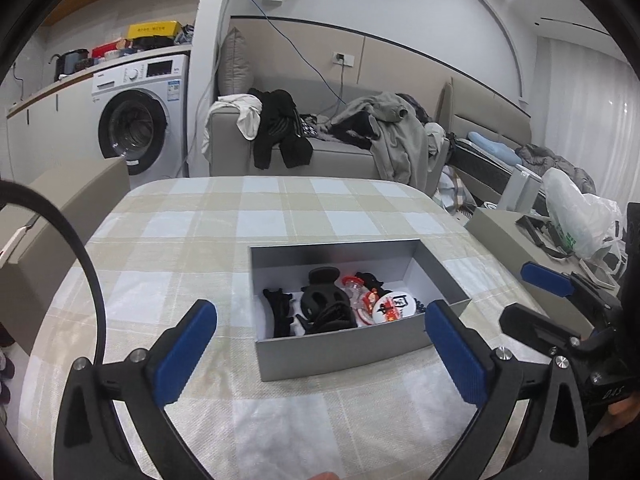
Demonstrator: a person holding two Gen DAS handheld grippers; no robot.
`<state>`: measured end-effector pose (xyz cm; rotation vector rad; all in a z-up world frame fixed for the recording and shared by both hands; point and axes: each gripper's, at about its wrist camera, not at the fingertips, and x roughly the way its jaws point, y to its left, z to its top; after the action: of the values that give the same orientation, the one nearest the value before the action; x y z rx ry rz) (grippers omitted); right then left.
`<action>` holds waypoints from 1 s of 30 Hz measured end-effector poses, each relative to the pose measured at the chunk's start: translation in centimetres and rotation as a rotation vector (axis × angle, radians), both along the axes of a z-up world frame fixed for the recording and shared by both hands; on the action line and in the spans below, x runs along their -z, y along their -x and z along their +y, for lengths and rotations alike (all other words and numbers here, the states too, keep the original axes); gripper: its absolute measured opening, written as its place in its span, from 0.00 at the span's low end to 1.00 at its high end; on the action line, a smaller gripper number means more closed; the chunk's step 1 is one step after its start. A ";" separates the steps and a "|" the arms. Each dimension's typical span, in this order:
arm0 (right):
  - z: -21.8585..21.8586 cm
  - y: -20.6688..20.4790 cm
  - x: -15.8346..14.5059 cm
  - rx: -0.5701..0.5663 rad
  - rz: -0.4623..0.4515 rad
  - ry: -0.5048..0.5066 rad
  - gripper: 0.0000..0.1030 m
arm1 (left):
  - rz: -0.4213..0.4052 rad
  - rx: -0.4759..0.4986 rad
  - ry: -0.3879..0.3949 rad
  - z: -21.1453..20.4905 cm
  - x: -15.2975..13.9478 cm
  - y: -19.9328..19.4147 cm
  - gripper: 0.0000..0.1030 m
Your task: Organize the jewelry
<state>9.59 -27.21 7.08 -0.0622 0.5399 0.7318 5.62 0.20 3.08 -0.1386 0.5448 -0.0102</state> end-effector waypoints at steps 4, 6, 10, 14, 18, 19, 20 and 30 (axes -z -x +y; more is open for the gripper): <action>-0.3 0.0 0.6 0.007 0.002 -0.006 1.00 | -0.023 -0.027 -0.017 0.5 0.8 0.5 0.98; -0.4 -0.1 0.9 0.012 0.002 -0.016 1.00 | -0.022 -0.034 -0.009 0.9 1.2 0.5 0.98; -0.4 -0.1 1.2 0.011 -0.009 -0.028 1.00 | -0.009 -0.041 -0.014 1.3 1.9 0.5 0.98; -0.3 0.1 1.2 -0.002 -0.027 -0.034 1.00 | -0.016 -0.049 -0.017 1.4 2.1 0.7 0.98; -0.2 0.2 1.3 -0.005 -0.048 -0.034 1.00 | -0.020 -0.050 -0.029 1.3 2.2 0.8 0.98; -0.1 0.2 1.4 -0.005 -0.050 -0.034 1.00 | -0.017 -0.046 -0.028 1.3 2.2 0.9 0.98; -0.1 0.2 1.4 -0.006 -0.051 -0.035 1.00 | -0.017 -0.045 -0.027 1.3 2.2 0.9 0.98; 0.0 0.5 1.5 -0.015 -0.073 -0.042 1.00 | -0.017 -0.032 -0.024 1.5 2.1 1.0 0.98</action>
<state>9.12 -27.25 5.61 -0.0538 0.4547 0.7520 4.63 1.65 0.95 -0.1236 0.5260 0.0264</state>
